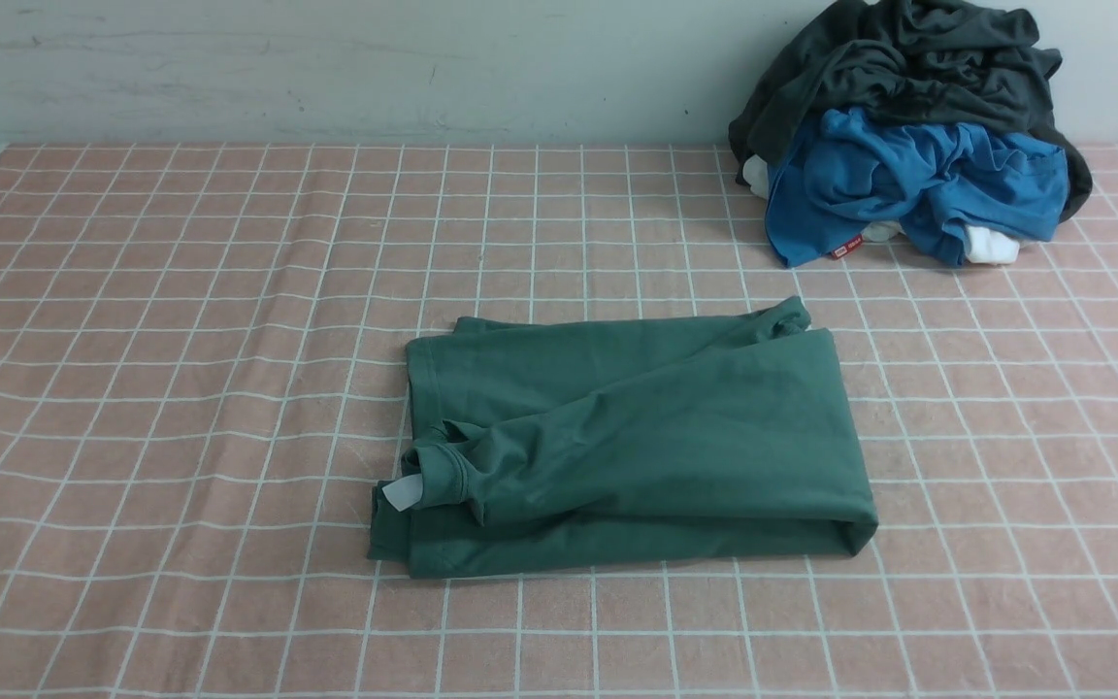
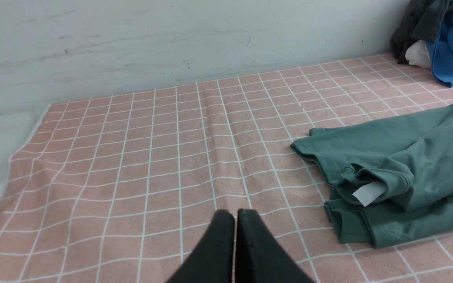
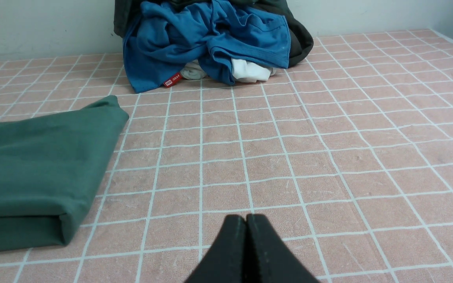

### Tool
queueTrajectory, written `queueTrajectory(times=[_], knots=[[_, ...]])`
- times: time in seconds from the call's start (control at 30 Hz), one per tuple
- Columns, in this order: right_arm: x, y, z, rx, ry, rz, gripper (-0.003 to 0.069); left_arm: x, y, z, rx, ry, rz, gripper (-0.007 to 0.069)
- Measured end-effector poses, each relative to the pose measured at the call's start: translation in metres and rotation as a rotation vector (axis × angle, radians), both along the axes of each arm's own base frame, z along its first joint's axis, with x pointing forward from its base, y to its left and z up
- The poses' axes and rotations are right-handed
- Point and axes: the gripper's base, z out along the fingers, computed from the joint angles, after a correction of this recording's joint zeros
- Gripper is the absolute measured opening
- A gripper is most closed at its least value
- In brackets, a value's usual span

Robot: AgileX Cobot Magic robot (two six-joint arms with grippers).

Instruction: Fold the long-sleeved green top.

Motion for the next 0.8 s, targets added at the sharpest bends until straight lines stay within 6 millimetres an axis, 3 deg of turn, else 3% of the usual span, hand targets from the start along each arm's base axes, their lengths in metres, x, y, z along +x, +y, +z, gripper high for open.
queueTrajectory(times=[0.13,0.23,0.53,0.8], knots=[[0.000,0.000,0.000,0.000,0.000,0.000,-0.0014,0.003,0.001,-0.005,0.033,-0.006,0.014,-0.0003],[0.000,0.000,0.000,0.000,0.000,0.000,-0.0014,0.014,-0.002,-0.019,0.037,-0.048,0.008,-0.0003],[0.000,0.000,0.000,0.000,0.000,0.000,-0.0014,0.037,0.001,-0.092,-0.031,-0.015,0.185,-0.0003],[0.000,0.000,0.000,0.004,0.000,-0.001,-0.0014,0.036,0.003,-0.102,-0.002,0.064,0.222,-0.0003]])
